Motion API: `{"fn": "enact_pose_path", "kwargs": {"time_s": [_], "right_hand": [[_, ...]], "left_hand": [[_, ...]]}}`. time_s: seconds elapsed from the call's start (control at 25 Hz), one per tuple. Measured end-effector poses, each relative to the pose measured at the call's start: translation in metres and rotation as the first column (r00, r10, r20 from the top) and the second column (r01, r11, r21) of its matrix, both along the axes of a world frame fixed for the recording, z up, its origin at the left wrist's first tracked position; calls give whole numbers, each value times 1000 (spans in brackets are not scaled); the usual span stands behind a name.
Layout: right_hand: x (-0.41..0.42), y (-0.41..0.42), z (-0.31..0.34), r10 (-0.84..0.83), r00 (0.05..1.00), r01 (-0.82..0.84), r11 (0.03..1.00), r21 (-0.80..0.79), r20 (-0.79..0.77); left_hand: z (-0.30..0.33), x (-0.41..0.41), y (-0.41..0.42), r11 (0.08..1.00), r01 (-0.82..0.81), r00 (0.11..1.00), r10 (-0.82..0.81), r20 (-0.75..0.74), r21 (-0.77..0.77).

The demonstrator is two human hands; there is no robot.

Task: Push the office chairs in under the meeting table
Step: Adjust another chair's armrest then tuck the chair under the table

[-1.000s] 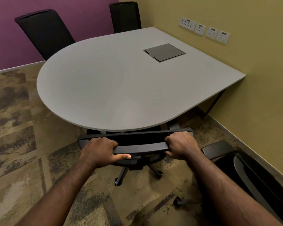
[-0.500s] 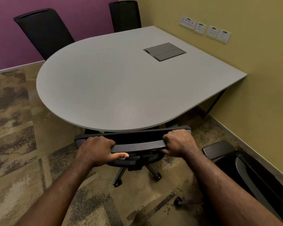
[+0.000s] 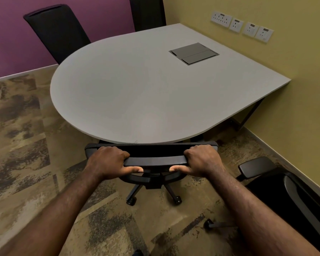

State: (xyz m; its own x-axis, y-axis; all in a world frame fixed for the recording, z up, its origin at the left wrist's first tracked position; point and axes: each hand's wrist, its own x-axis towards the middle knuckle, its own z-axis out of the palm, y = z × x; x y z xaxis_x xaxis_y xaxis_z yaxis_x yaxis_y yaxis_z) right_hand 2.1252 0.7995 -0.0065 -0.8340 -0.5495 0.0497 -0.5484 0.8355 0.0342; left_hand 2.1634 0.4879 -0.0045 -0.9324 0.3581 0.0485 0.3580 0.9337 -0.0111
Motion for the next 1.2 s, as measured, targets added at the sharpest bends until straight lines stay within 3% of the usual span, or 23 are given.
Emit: {"fn": "enact_pose_path", "kwargs": {"time_s": [0.28,0.72,1.2], "right_hand": [[-2,-10,6,-4,1000,4,1000,5,-9],[3,-48,-2,-10,1000,10,1000,-22,-9],[-4,-86,-9,-74,997,73,995,-62,-17]], "left_hand": [[3,-2,-9,1000,5,999,-4,36,-11],[-1,-5,-49,998,60,995,-59,-76,7],[1,-23,-88,997,74,996,-74,-41,8]]}}
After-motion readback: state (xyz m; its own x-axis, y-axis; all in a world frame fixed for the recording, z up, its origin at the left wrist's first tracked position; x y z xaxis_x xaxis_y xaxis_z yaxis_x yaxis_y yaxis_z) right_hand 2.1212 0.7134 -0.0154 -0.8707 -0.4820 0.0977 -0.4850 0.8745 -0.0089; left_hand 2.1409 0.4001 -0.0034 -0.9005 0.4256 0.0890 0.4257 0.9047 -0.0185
